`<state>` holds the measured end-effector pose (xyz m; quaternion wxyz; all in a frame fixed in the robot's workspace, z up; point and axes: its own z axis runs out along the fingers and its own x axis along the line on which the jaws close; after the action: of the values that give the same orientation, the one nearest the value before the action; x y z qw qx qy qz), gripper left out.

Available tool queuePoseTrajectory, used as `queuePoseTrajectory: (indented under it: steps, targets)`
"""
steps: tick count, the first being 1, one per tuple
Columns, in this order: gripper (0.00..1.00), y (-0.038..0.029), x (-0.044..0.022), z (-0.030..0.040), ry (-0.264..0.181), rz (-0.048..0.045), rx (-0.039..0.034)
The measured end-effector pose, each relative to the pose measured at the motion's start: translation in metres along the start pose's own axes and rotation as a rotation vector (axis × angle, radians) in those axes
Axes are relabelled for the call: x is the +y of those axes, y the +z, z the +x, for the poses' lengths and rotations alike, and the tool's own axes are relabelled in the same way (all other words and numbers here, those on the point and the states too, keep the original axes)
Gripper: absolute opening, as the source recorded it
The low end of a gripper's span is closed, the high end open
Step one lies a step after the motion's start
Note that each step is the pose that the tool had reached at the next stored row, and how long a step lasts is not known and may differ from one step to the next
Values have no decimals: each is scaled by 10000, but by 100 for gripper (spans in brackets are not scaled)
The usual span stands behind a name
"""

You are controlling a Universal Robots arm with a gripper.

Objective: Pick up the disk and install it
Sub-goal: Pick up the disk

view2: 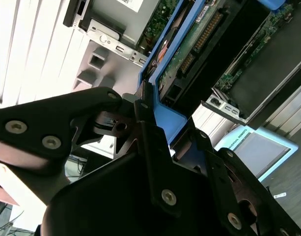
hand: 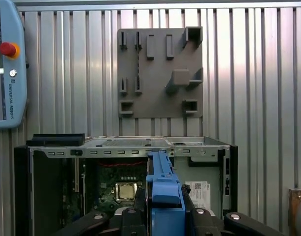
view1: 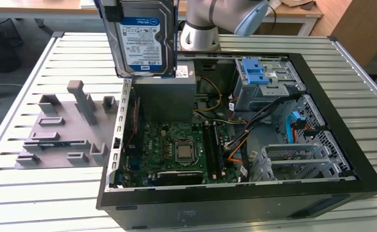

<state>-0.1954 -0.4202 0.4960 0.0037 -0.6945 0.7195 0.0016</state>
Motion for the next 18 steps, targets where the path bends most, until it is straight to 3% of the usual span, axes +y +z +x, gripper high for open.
queuePoseTrajectory:
  steps: [18]
  targets:
    - [36, 2, -355, 26, 0, 0, 0]
